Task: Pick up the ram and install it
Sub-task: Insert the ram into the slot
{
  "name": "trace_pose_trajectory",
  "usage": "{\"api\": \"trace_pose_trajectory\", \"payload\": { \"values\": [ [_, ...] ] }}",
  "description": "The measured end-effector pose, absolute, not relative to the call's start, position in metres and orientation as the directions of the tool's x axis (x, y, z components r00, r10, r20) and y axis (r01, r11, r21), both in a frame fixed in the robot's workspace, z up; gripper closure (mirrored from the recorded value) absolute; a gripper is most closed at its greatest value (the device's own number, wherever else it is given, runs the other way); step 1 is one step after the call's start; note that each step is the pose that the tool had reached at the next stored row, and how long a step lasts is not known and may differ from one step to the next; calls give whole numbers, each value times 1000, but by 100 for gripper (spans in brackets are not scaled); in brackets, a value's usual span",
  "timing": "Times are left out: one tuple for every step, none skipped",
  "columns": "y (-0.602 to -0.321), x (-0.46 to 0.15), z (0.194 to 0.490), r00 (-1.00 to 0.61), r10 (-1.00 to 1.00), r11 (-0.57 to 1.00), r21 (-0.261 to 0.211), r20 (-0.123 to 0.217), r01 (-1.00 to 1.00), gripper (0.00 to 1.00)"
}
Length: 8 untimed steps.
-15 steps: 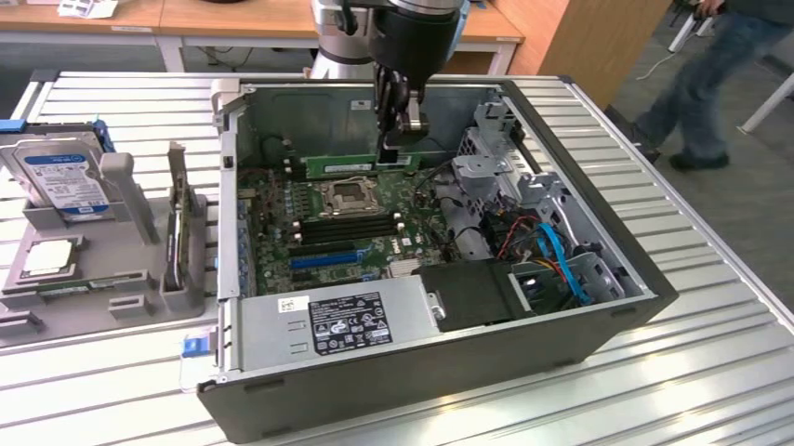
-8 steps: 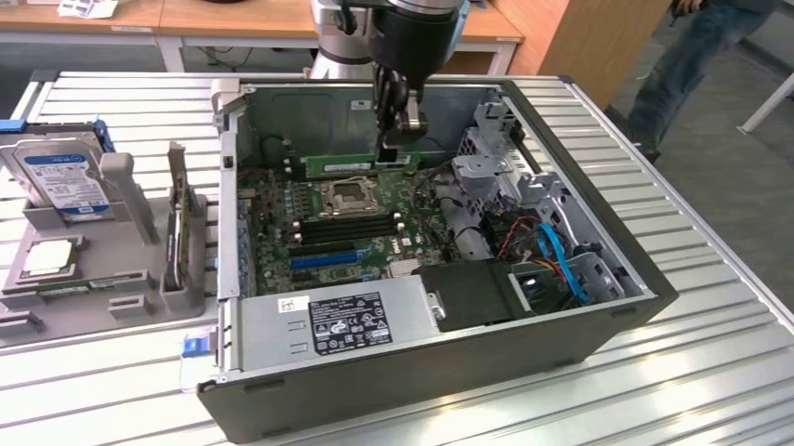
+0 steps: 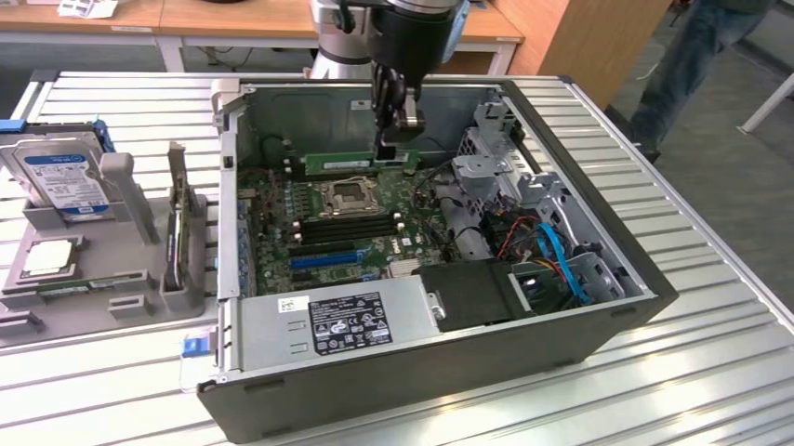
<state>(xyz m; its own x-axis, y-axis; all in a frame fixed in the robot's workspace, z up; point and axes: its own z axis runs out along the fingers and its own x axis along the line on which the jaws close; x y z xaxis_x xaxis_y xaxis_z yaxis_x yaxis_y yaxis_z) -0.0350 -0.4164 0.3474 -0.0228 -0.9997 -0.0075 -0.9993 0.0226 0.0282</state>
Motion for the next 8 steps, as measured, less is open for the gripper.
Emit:
{"api": "trace_pose_trajectory", "payload": {
  "values": [
    [-416,-35,347,-23,-1000,23,28,-7,-999,88],
    [-415,-35,347,-23,-1000,23,28,-8,-999,88],
    [-414,-35,347,-23,-1000,23,28,-8,-999,88],
    [-413,-35,347,-23,-1000,23,28,-8,-999,88],
    [-413,-35,347,-23,-1000,23,28,-8,-999,88],
    [-412,-35,347,-23,-1000,23,28,-7,-999,88],
    [-412,-35,347,-23,-1000,22,28,-7,-999,88],
    [-412,-35,347,-23,-1000,22,28,-7,-999,88]
  ]
}}
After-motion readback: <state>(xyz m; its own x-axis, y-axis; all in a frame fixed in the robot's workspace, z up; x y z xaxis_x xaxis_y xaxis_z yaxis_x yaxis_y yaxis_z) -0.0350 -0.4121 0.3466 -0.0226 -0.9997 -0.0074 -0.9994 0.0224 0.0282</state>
